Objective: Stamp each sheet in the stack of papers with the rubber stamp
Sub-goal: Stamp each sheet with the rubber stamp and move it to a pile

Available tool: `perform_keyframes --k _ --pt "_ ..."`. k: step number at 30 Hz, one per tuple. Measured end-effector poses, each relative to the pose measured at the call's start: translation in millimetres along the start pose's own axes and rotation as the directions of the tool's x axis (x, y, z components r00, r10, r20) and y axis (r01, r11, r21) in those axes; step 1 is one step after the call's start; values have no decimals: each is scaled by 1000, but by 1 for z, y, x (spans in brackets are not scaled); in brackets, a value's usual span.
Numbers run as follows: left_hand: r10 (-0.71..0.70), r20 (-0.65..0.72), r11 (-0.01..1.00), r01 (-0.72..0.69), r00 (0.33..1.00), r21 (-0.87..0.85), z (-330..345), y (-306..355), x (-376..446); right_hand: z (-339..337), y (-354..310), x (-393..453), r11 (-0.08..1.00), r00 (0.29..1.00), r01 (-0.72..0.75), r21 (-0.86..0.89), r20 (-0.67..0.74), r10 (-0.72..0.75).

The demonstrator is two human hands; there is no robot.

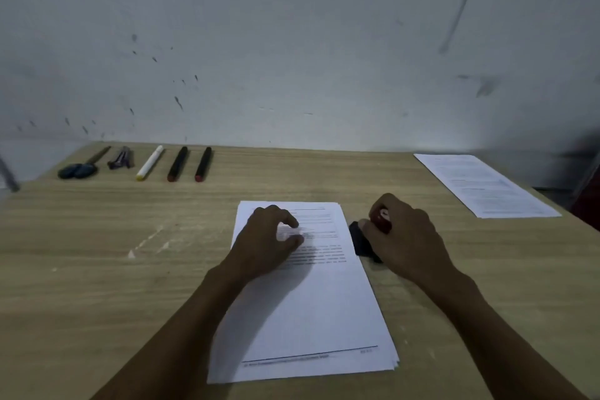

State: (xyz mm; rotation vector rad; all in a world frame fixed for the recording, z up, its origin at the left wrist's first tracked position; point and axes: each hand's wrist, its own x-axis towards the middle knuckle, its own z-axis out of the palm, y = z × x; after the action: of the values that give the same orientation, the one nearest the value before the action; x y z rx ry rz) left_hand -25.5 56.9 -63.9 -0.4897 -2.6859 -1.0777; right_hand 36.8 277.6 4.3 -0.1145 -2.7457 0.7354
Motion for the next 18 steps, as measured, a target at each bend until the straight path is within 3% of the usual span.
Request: perform_keyframes --k 6,18 --pt "84 35 994 -86 996 69 12 -3 -20 21 -14 -26 991 990 103 -87 105 -94" --pt "118 58 989 -122 991 83 17 -12 -21 45 -10 -37 967 987 142 -212 108 -121"
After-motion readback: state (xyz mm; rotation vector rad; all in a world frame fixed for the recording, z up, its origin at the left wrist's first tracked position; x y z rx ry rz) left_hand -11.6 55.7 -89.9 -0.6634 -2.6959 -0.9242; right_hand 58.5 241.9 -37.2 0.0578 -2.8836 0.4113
